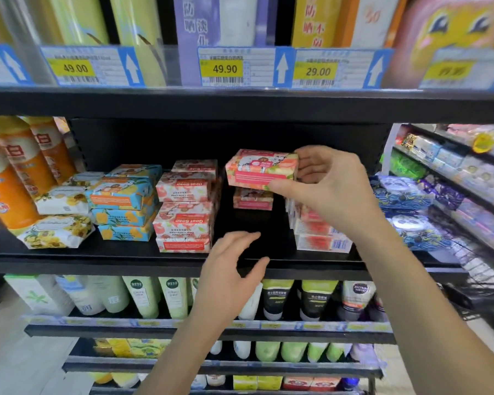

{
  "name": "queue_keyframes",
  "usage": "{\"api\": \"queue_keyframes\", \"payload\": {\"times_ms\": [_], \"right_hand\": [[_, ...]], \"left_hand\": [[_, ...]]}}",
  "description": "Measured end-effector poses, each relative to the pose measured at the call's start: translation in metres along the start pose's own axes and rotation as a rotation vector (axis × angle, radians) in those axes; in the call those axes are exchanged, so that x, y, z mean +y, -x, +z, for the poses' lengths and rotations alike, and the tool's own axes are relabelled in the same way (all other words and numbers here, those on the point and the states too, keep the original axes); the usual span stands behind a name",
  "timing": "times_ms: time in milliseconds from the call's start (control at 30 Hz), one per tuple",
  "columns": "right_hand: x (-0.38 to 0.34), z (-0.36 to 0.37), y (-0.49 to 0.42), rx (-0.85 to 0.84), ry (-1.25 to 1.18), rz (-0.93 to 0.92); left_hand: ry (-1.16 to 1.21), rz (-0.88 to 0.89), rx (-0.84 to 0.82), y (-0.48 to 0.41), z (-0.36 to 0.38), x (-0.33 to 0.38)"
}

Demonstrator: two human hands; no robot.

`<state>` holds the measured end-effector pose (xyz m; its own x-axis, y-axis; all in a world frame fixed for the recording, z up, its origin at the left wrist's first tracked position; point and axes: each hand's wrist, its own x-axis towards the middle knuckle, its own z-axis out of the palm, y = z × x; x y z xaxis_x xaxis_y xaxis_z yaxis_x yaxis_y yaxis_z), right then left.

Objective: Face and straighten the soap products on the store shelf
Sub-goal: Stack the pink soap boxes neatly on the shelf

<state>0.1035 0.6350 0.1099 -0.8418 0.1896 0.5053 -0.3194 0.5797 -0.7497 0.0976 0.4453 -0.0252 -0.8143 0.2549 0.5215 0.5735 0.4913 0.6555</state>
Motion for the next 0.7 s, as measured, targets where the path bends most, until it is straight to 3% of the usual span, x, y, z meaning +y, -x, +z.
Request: {"api": "queue_keyframes", "payload": {"times_ms": [200, 533, 700], "right_hand": [[0.025, -0.053, 0.006, 0.158, 0.031, 0.080], [0.061, -0.078, 0.020, 0.275, -0.068, 0.174], [0.072, -0.072, 0.022, 0.254, -0.180, 0.234]], "left_hand": [[0.133, -0.076, -0.134, -0.056, 0.020, 0.051], [0.240, -0.203, -0.106, -0.080, 0.048, 0.065], [0.256, -0.216, -0.103, -0.082, 0.049, 0.064]]}}
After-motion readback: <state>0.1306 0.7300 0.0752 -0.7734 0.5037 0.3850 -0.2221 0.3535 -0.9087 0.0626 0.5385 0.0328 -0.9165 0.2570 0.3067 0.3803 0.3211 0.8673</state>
